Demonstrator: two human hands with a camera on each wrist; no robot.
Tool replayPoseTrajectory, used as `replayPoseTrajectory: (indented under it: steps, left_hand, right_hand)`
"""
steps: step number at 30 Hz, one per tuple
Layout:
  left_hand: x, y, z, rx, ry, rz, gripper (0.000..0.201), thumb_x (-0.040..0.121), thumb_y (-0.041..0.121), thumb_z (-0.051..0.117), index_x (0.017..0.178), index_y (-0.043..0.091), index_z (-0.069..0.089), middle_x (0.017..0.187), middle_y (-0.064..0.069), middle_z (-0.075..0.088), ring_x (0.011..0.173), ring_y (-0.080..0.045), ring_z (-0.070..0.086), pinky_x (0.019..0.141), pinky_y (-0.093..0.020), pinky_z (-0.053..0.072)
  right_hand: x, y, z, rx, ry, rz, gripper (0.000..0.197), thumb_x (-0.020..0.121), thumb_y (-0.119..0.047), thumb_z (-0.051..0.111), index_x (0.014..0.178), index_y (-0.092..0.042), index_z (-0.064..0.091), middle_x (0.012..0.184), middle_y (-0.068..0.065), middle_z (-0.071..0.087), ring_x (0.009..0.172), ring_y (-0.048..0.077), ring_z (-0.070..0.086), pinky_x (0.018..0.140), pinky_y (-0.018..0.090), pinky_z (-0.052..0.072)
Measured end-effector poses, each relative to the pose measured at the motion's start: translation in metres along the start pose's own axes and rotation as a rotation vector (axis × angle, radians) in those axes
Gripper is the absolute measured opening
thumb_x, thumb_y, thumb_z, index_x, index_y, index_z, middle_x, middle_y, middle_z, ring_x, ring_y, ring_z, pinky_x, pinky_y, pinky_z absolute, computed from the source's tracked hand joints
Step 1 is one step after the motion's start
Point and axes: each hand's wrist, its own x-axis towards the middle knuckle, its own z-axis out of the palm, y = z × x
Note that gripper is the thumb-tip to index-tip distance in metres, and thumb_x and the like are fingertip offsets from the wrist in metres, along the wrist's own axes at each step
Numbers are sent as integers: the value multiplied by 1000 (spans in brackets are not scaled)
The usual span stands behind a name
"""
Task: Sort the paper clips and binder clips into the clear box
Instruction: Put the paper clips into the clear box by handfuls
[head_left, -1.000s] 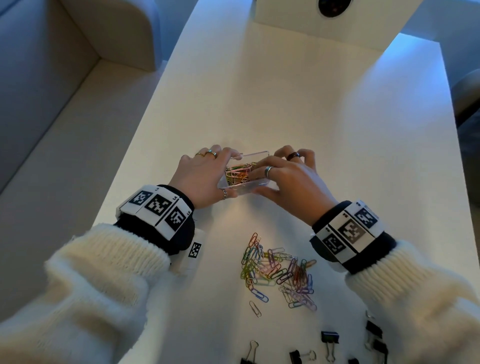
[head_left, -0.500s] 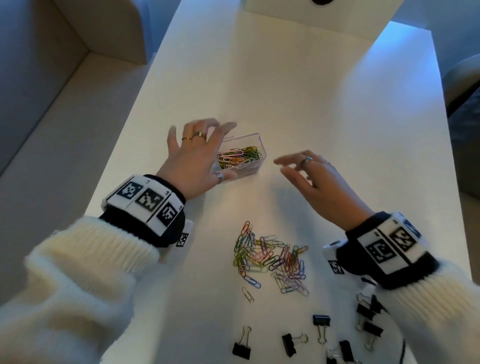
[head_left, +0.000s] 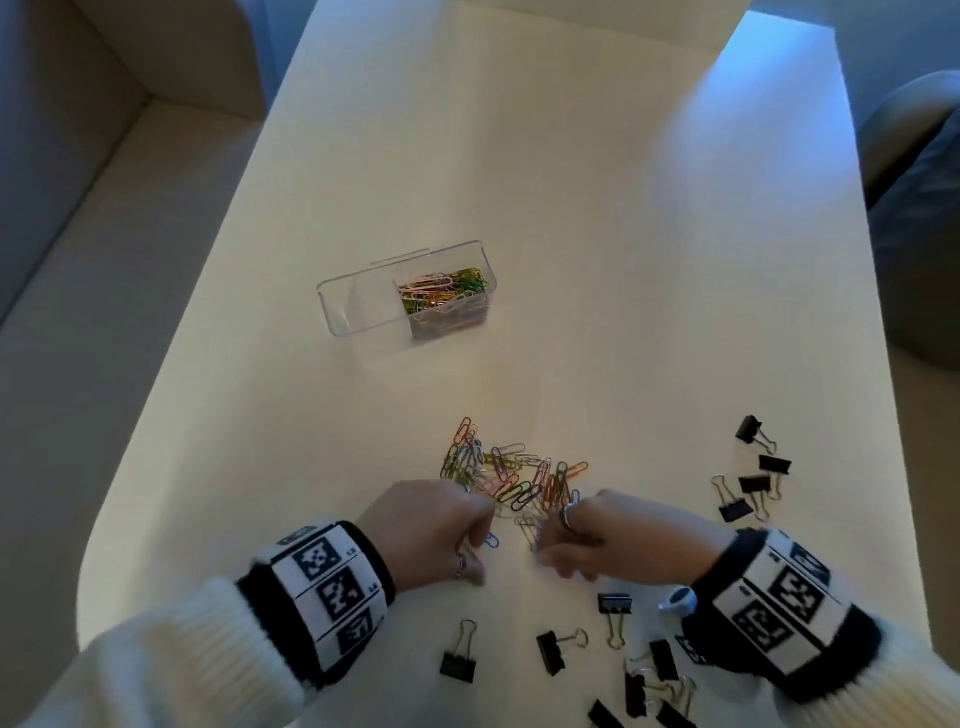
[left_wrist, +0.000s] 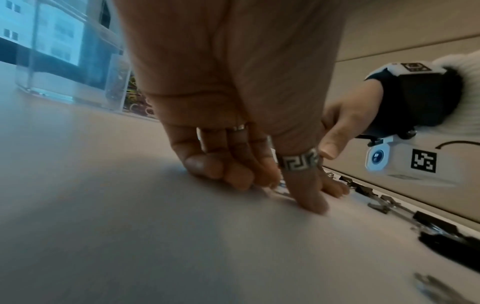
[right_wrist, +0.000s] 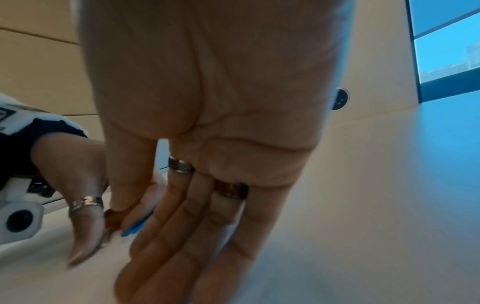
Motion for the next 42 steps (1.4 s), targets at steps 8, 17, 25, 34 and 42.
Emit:
replayPoseTrajectory:
  steps: [8,17,25,34,42]
  left_hand:
    - [9,-2,-20,-178,388,-101,34,82,39,62,108,22,51,108,4,49,96,-16,53,80,-30,44]
    - [19,0,-2,-340,370,-164,49,87,25,59,132,16,41,124,-5,38,118,-18,37,101,-22,28]
    - [6,-9,-43,-296,585,-46,41,87,14,56,127,18,48,115,-1,50,100,-4,40,90,-14,30]
    - [7,-36,-117,19,873,-109,29,86,19,56,114,22,59,115,-6,52,111,-26,41,85,-34,27]
    - [30,-60,-140,62,565,-358,90,63,65,66,138,33,27,139,-2,36,131,-23,26,109,-47,15]
  right_hand:
    - [0,8,-22,283,526,-17,16,91,-31,52,96,-20,61,88,-2,64,70,7,58,66,16,43]
    - [10,5,3,226,582,186,31,91,-35,50,114,-15,54,110,0,47,97,17,54,91,29,45]
    - [12,-6,-11,35,578,63,63,80,-43,63,134,-30,33,130,-3,28,120,14,24,106,33,31]
    - [27,-11,-15,-458,343,-119,76,74,-35,70,137,-40,28,146,-10,19,132,20,15,108,40,27]
    - [35,-16,-24,-307,367,-122,44,80,-33,66,121,-31,50,124,-4,41,112,18,33,96,27,35]
